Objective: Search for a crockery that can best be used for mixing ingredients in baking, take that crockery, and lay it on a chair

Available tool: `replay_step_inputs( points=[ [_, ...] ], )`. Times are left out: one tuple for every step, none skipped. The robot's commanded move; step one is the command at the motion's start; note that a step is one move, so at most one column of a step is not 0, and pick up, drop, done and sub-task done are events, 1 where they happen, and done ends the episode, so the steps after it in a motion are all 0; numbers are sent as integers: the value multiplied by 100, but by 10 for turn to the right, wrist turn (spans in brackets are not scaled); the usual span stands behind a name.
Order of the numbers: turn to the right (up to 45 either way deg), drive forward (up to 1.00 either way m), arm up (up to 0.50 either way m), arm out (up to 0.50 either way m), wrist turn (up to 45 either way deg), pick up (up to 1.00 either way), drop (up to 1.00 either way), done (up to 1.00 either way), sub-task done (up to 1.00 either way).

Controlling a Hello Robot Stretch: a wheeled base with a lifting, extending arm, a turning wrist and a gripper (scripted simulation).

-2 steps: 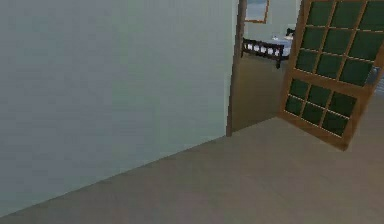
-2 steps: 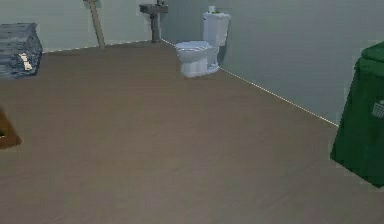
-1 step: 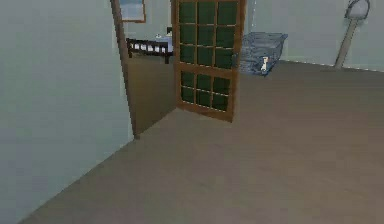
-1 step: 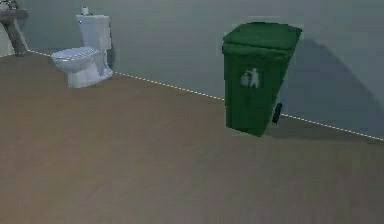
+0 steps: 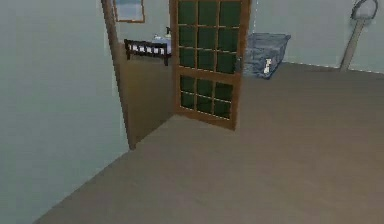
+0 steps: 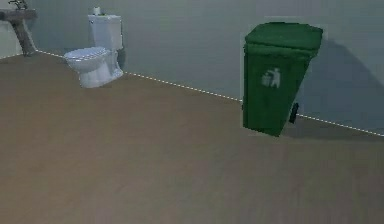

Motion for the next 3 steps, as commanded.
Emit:
replay_step_inputs(
  points=[
    [-60, 0, 0, 0, 0, 0, 0, 0, 0],
    [0, 100, 0, 0, 0, 0, 0, 0, 0],
    [-30, 0, 0, 0, 0, 0, 0, 0, 0]
  ],
)
